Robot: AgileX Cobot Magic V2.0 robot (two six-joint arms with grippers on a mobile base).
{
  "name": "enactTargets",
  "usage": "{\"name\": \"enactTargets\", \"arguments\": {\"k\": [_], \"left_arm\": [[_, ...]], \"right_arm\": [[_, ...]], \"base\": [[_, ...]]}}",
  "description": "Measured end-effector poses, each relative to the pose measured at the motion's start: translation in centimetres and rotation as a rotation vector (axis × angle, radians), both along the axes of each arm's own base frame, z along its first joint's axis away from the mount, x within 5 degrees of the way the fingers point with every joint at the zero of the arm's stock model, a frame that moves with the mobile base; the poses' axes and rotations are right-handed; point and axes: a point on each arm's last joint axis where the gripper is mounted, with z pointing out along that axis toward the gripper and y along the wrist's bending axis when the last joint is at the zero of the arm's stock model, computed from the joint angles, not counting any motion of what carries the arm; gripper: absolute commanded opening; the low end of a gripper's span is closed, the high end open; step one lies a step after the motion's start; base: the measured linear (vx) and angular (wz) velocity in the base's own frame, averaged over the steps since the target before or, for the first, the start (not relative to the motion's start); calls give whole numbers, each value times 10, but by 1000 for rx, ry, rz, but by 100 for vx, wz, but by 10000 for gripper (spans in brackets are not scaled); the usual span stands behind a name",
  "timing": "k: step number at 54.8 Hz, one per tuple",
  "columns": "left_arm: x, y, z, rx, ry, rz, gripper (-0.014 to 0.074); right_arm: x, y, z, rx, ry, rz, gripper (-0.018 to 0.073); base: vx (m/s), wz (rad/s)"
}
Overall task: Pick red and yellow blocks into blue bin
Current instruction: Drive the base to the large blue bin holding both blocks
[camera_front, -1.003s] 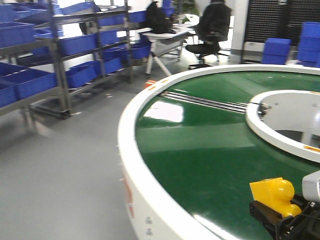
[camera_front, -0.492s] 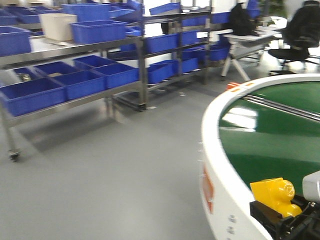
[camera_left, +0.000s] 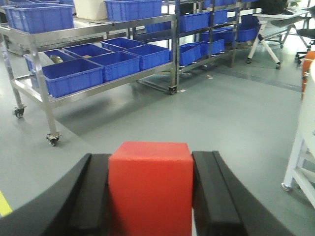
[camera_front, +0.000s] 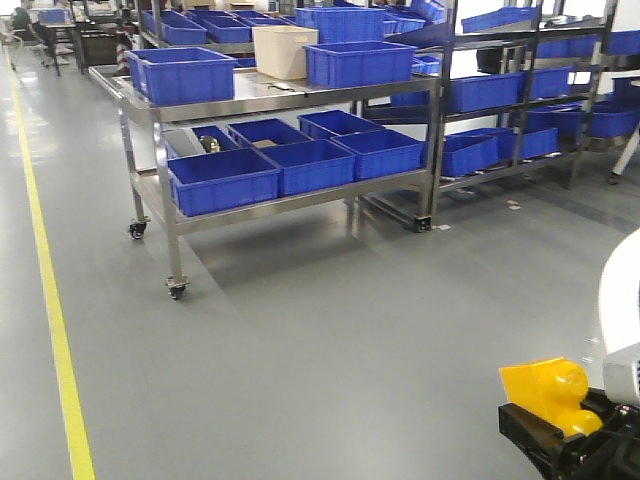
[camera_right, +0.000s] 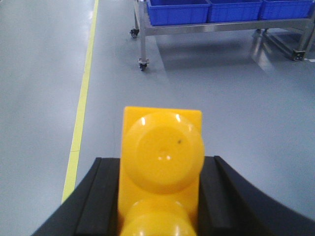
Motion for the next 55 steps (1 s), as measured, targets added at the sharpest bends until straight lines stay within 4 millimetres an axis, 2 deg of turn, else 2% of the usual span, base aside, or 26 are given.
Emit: {"name": "enactTargets", "arguments": {"k": [55], "left_arm": [[0, 0, 0, 0, 0, 0, 2]], "right_arm": [[0, 0, -1, -3, 6, -1, -8]], "base": [[35, 4]]}}
